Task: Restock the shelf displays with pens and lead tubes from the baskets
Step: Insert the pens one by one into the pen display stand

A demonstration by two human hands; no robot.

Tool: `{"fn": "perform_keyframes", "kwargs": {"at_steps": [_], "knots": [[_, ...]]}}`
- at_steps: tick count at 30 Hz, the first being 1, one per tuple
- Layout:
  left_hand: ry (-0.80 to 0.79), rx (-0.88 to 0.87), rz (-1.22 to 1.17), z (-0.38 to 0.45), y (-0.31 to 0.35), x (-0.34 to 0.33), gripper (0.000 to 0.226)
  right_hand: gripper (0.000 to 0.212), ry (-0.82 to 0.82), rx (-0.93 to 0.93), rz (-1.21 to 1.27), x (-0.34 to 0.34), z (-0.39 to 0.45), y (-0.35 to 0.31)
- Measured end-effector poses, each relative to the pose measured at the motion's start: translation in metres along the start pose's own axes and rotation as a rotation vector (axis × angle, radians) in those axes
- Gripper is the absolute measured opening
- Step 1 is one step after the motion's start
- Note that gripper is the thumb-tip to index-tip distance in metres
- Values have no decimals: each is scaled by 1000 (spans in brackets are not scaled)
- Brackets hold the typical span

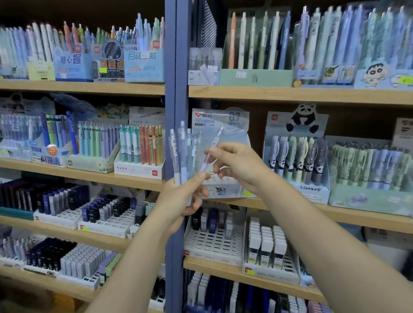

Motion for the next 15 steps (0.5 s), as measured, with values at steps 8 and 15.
{"fn": "perform_keyframes", "kwargs": {"at_steps": [8, 15], "knots": [[79, 7, -1, -3, -10, -4, 30, 19, -2, -41, 127, 9, -14, 9], [260, -42, 106, 2, -4, 27, 27, 13, 134, -13, 36, 27, 4, 8]]}}
Point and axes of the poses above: each hand's wrist, its own z-axis towards the middle knuckle, its own x-axis out of the back of the hand, y = z × x, the point moved 10 cm from there along z, towards the middle knuckle, and after that the axes turned 4 degrees about -z, right-handed, at the moved point
